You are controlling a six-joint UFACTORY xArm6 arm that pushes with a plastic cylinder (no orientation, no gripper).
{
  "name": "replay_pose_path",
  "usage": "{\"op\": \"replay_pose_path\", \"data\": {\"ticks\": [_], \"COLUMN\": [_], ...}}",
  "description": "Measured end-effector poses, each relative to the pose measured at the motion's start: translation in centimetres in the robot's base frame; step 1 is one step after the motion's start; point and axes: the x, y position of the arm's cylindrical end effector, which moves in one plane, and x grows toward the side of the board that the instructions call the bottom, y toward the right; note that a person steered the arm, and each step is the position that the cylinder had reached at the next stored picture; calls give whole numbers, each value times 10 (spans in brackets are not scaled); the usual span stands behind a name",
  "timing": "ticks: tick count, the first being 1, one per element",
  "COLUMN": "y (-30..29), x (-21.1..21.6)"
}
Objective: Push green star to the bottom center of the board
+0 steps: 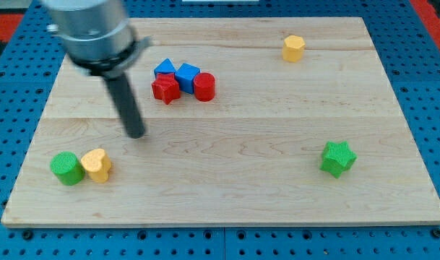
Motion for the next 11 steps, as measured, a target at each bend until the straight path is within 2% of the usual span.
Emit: {"op": "replay_pose_path", "data": {"ticks": [3, 4, 5, 6, 8, 9, 11], "y": [266, 341, 330, 275, 255, 180, 179], "x": [-25, 1, 32, 54, 103, 104, 66]}}
